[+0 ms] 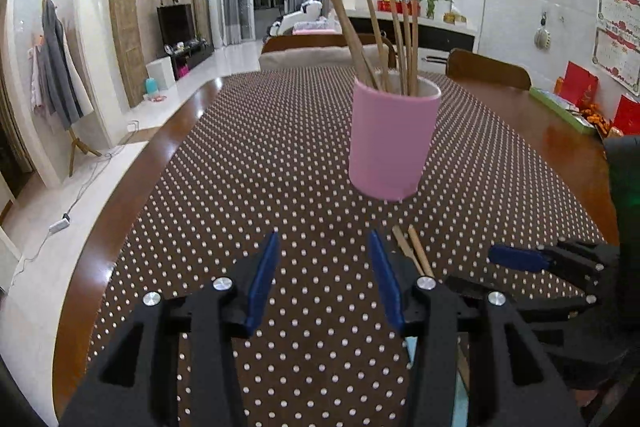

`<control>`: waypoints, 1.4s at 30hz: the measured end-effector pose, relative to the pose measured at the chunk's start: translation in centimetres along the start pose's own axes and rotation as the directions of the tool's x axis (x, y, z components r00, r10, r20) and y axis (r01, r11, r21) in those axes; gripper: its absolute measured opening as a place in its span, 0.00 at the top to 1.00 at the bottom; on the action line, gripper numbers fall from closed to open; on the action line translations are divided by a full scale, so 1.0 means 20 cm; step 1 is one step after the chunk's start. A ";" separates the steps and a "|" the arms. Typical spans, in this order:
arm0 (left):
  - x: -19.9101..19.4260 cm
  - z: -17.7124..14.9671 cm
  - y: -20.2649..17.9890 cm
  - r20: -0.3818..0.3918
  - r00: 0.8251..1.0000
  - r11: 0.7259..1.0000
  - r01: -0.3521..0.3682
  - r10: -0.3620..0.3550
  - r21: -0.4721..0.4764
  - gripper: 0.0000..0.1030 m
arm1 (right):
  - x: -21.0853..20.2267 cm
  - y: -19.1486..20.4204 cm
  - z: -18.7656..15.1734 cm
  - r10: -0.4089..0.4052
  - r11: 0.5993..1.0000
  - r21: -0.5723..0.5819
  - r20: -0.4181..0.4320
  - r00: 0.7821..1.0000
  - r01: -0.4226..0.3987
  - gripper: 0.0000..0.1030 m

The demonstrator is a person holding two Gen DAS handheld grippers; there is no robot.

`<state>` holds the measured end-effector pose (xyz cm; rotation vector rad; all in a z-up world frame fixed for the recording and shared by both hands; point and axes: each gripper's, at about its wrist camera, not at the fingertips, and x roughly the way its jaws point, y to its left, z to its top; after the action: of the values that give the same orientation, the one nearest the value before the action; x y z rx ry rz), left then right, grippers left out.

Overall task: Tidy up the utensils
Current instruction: 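Move back to the chopsticks and close the right gripper on one, then close the left gripper on another chopstick while the right gripper holds its chopstick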

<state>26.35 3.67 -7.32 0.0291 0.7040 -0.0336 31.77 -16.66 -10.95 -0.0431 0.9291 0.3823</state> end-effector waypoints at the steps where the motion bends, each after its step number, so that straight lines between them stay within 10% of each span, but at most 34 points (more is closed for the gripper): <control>1: 0.00 -0.01 0.01 -0.004 1.000 1.000 0.005 -0.005 -0.001 0.55 | 0.01 0.01 0.00 -0.014 1.000 -0.009 0.002 1.000 0.014 0.47; 24: 0.10 -0.10 0.00 -0.085 0.994 0.997 0.071 -0.073 -0.024 0.49 | 0.11 0.15 0.03 -0.094 0.991 -0.098 -0.027 0.995 0.091 0.47; 29: 0.13 -0.10 0.02 -0.112 0.989 0.994 0.090 -0.096 -0.058 0.49 | 0.10 0.15 0.03 -0.065 0.990 -0.124 -0.008 0.998 0.063 0.85; 32: 0.14 -0.10 0.02 -0.128 0.986 0.993 0.105 -0.112 -0.060 0.49 | 0.09 0.07 0.01 0.006 0.996 -0.086 0.013 1.000 -0.005 0.90; 38: 0.21 -0.06 -0.03 -0.225 0.924 0.949 0.286 -0.310 -0.133 0.49 | 0.03 -0.14 0.03 0.096 0.988 0.120 0.033 0.995 -0.099 0.92; 42: 0.28 0.01 -0.08 -0.281 0.852 0.893 0.385 -0.441 -0.235 0.49 | 0.03 -0.26 0.02 0.137 0.963 0.230 0.025 0.990 -0.139 0.92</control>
<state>30.73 1.99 -10.91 -0.2912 1.0363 -0.3935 34.11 -21.20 -11.82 0.2382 0.9656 0.4006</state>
